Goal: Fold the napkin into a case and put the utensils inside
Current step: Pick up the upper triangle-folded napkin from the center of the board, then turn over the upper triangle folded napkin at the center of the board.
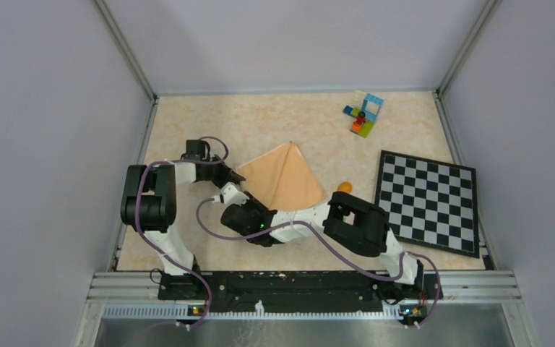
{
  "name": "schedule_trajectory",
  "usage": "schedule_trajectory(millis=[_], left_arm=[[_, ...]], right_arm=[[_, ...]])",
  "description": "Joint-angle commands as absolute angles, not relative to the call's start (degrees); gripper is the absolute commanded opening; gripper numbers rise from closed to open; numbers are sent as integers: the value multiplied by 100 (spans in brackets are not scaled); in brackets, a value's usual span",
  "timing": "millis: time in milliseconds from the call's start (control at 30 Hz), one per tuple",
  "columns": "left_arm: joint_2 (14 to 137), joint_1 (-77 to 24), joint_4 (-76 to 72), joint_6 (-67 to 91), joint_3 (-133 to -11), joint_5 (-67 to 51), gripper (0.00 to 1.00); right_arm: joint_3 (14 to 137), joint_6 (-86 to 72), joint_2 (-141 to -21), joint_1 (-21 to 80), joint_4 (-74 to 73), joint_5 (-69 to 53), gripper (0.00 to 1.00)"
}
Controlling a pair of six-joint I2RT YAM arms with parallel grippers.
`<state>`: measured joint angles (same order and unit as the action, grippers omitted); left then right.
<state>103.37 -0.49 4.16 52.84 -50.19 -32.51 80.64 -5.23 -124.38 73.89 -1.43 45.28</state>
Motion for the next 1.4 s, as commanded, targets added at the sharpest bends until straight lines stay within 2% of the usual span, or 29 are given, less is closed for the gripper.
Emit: schedule_trajectory(millis=[0,100,233,333,433,633,733,833,967,1067,1167,1300,1367], left_arm=[[10351,-40,621,5216,-5173,-3013,0],[10385,-38,631,5214,-5177,-2994,0],[10370,-36,638,5223,-5173,-2971,0],[10225,-42,722,5160,-5185,-2890,0],[9694,-35,1012,4970,-5221,-2609,0],[8179,344,2307,4558,-5309,-1845,0],[7267,769,3459,4427,-5675,-1513,0],[6378,880,4535,4140,-6447,-347,0],[5630,874,4726,3429,-7292,519,0],[5811,839,4632,3184,-7474,334,0],[6480,627,4265,3081,-7260,204,0],[7795,-658,3730,2991,-7351,1435,0],[8644,-1055,3576,3054,-7620,1447,0]], right_arm=[[7932,-983,-12199,7558,-565,4678,34],[7792,-1096,-12084,7571,-608,4709,22],[7653,-1130,-11939,7568,-573,4721,1],[7690,-1088,-11843,7574,-649,4608,0],[7532,-967,-11441,7570,-514,3979,0],[7264,-1240,-10296,7569,314,1539,0],[7424,-1800,-10237,7568,882,264,0],[7673,-2697,-10443,7572,1766,-1029,0],[7786,-4242,-10885,7520,3519,-2428,0],[7765,-5529,-11414,7337,4926,-3202,0],[7365,-6479,-11844,7094,6215,-3412,0],[6643,-7529,-12367,6602,7651,-3446,0],[6233,-7758,-12540,6339,8085,-3439,0]])
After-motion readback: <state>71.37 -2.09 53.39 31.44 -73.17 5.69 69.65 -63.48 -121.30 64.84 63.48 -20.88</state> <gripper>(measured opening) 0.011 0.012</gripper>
